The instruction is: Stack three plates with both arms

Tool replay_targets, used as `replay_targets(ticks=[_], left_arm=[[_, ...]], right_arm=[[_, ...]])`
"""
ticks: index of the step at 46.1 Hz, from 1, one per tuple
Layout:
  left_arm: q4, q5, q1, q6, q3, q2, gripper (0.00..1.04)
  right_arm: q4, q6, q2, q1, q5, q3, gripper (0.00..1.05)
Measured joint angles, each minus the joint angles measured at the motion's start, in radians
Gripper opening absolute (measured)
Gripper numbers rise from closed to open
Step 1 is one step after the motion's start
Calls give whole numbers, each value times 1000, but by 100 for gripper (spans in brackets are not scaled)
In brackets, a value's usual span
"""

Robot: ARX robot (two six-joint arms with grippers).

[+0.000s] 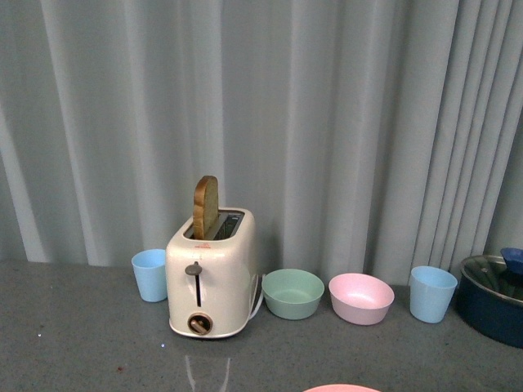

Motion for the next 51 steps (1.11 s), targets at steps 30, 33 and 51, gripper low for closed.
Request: replay_targets(ticks=[30,33,51], left_arm=[[0,0,0,0,0,0,98],[0,0,0,0,0,0,98],[0,0,0,0,0,0,98]], right_arm=[[-317,-451,1089,-336,-251,568,97],[-303,-490,1109,-335,-254,558,97],[-195,-524,1243,-333,-287,554,97]])
